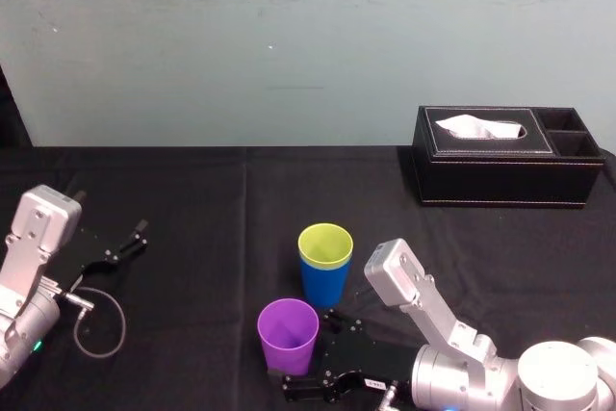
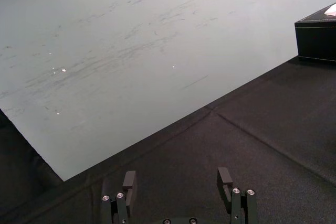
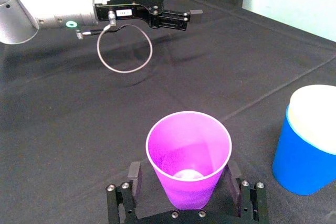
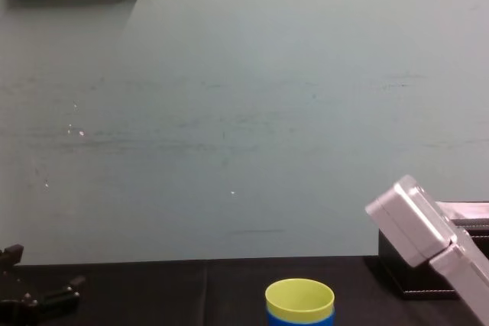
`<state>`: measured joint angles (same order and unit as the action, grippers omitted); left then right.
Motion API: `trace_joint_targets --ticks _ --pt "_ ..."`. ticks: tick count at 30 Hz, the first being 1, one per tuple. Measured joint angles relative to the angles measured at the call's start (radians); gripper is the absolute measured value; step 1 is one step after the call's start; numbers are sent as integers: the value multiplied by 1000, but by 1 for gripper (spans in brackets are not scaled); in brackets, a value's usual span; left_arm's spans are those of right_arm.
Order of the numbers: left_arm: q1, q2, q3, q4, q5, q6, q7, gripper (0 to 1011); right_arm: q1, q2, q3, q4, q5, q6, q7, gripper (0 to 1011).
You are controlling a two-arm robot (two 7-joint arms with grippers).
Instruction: Stack the three plastic cups sequentially using one hand.
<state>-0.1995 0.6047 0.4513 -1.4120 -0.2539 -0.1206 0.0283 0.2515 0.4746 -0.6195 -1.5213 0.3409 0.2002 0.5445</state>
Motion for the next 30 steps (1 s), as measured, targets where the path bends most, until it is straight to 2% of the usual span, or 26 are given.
trace_joint_targets --ticks 30 --pt "0 0 0 0 0 0 0 1000 10 -55 6 48 -35 -4 -24 1003"
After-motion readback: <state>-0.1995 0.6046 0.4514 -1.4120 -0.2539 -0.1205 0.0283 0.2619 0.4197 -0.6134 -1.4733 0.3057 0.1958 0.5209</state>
